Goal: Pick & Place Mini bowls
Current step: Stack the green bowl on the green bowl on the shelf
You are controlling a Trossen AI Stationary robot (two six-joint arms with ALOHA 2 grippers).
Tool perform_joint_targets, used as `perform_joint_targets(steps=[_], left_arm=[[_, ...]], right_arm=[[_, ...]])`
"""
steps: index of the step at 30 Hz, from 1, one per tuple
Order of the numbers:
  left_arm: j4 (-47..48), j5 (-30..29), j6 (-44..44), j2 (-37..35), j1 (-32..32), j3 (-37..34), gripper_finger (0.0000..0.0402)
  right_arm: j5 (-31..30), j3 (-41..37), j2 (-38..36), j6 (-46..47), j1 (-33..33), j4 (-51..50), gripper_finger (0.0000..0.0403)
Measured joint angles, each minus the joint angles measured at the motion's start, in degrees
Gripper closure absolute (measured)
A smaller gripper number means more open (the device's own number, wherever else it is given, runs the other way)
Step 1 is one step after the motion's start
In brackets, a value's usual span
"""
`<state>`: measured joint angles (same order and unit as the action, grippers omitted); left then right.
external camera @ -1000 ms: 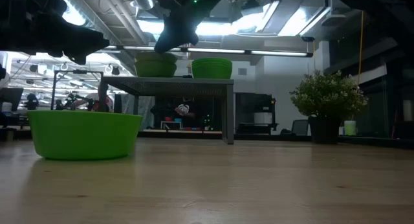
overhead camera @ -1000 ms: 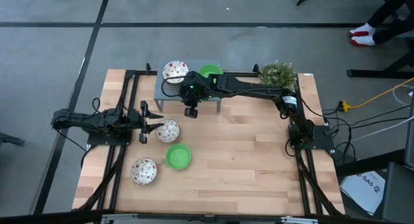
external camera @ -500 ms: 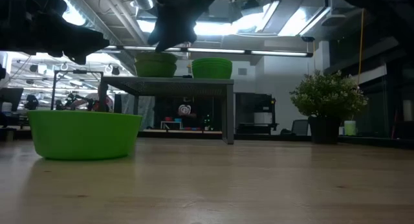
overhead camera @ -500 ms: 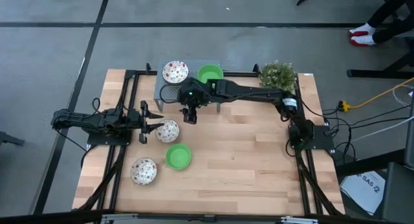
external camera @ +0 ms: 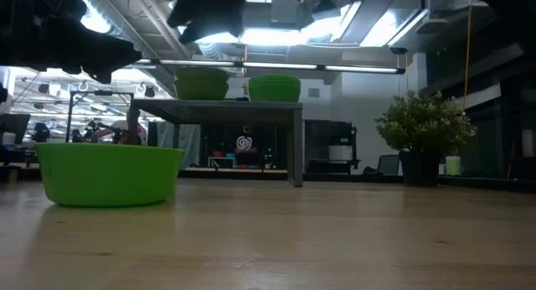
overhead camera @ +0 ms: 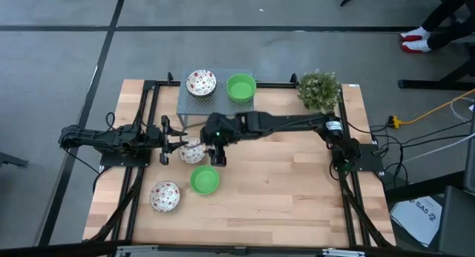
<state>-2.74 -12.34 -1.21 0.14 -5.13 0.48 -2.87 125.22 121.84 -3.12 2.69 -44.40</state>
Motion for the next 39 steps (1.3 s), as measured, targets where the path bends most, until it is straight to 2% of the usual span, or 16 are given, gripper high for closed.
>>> perform_joint_targets(steps=[18,33,36,39], left_arm=[[0.0,0.0,0.0,0.0,0.0,0.0,0.0258],[0.0,0.0,0.0,0.0,0.0,0.0,0.0258],[0.0,0.0,0.0,0.0,0.0,0.0,0.0258],[0.0,0.0,0.0,0.0,0.0,0.0,0.0258]], right_arm=[[0.0,0.0,8.1,-4.1,13.4,5.4,0.0159],[-0.6,0.0,19.0,-4.8,14.7,8.4,0.0161],[-0.6,0.0,19.3,-4.0,14.7,8.8,0.0179],[-0.6,0.0,19.3,-2.3,14.7,8.9,0.0220]])
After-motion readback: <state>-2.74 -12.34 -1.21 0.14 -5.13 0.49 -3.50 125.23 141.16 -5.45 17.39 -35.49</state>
